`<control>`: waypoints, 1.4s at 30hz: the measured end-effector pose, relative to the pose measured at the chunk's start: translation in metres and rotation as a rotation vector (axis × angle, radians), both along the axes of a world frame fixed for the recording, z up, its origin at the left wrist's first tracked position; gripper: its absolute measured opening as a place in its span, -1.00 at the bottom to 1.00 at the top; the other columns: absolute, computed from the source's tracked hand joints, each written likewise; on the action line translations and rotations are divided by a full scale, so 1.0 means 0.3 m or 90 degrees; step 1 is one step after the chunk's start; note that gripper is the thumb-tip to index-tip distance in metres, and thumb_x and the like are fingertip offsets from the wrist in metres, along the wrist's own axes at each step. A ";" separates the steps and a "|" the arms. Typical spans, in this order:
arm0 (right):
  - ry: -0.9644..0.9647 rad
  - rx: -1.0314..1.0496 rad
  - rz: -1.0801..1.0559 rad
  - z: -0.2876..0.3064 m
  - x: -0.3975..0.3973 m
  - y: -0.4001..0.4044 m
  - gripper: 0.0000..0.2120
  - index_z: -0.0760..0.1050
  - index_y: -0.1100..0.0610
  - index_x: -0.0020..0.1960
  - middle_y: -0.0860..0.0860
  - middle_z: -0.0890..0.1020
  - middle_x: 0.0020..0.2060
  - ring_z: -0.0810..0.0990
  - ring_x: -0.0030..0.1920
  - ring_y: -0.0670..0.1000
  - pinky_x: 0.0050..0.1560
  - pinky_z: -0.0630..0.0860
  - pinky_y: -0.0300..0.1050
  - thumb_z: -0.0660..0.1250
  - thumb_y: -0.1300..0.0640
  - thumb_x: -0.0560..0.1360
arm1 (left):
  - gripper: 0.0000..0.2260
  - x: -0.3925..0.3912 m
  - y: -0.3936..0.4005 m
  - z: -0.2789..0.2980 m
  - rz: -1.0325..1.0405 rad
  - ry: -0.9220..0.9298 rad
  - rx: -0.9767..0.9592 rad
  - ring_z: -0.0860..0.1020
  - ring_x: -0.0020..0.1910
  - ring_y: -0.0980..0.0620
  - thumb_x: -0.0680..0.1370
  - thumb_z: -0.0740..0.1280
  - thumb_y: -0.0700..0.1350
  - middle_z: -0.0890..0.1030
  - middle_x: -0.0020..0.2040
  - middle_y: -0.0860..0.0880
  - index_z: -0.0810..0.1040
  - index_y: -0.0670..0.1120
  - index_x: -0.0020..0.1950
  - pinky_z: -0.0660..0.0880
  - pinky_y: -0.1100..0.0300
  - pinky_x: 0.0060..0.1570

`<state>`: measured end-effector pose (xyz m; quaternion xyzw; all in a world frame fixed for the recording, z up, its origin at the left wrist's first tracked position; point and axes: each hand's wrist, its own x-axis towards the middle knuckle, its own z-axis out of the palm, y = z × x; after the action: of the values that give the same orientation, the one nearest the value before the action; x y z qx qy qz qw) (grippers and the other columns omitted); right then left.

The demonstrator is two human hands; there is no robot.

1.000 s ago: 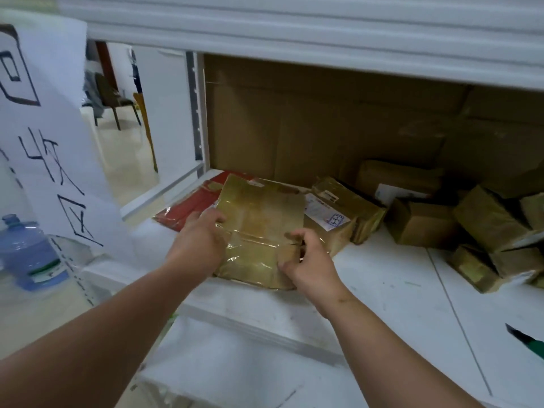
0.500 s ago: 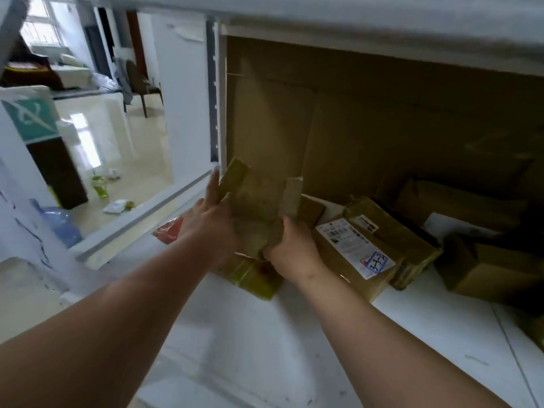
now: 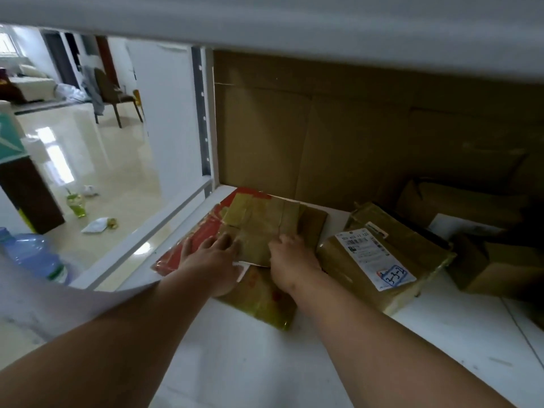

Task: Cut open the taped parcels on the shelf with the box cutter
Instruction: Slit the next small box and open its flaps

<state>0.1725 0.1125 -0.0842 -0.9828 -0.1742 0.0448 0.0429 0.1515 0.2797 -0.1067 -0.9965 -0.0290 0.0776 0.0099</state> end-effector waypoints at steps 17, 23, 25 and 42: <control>-0.280 0.115 -0.147 0.136 -0.164 -0.324 -0.63 0.53 -0.01 0.20 0.02 0.50 0.23 0.39 0.27 0.13 0.30 0.30 0.13 0.10 -0.11 0.53 | -0.31 -0.034 -0.285 0.056 -0.126 -0.161 -0.081 -0.19 0.57 -0.12 0.57 0.02 0.30 -0.18 0.61 0.00 -0.10 0.05 0.60 -0.39 -0.17 0.36; -0.067 0.019 -0.201 0.062 -0.235 -0.553 -0.25 0.20 -0.19 0.49 -0.11 0.10 0.56 0.08 0.53 0.12 0.47 0.05 0.26 0.11 -0.46 0.37 | -0.35 -0.084 -0.479 0.130 -0.070 -0.038 -0.350 0.03 0.57 -0.06 0.63 0.16 0.06 -0.05 0.62 0.00 -0.12 -0.02 0.61 0.00 -0.03 0.53; -0.082 0.089 -0.132 0.056 -0.262 -0.626 -0.29 0.20 -0.16 0.50 -0.12 0.12 0.56 0.05 0.54 0.06 0.50 0.05 0.12 0.26 -0.33 0.42 | -0.38 -0.103 -0.540 0.156 -0.058 -0.022 -0.422 0.03 0.57 -0.05 0.66 0.16 -0.07 -0.02 0.61 -0.01 -0.12 -0.04 0.61 0.08 0.07 0.48; -0.109 0.359 -0.093 -0.005 -0.450 -0.941 -0.18 0.14 -0.19 0.40 -0.16 0.27 0.31 0.31 0.31 -0.01 0.29 0.40 -0.08 0.48 -0.20 0.26 | -0.19 -0.355 -0.769 0.069 -0.100 -0.232 -0.454 0.42 0.10 0.14 0.35 0.52 0.14 0.41 0.22 0.17 0.12 0.25 0.46 0.41 0.20 0.11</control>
<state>0.0375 -0.1697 -0.0857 -0.9422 -0.1118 -0.0916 0.3023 0.0449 0.0490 -0.0861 -0.9342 0.0743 -0.0960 -0.3355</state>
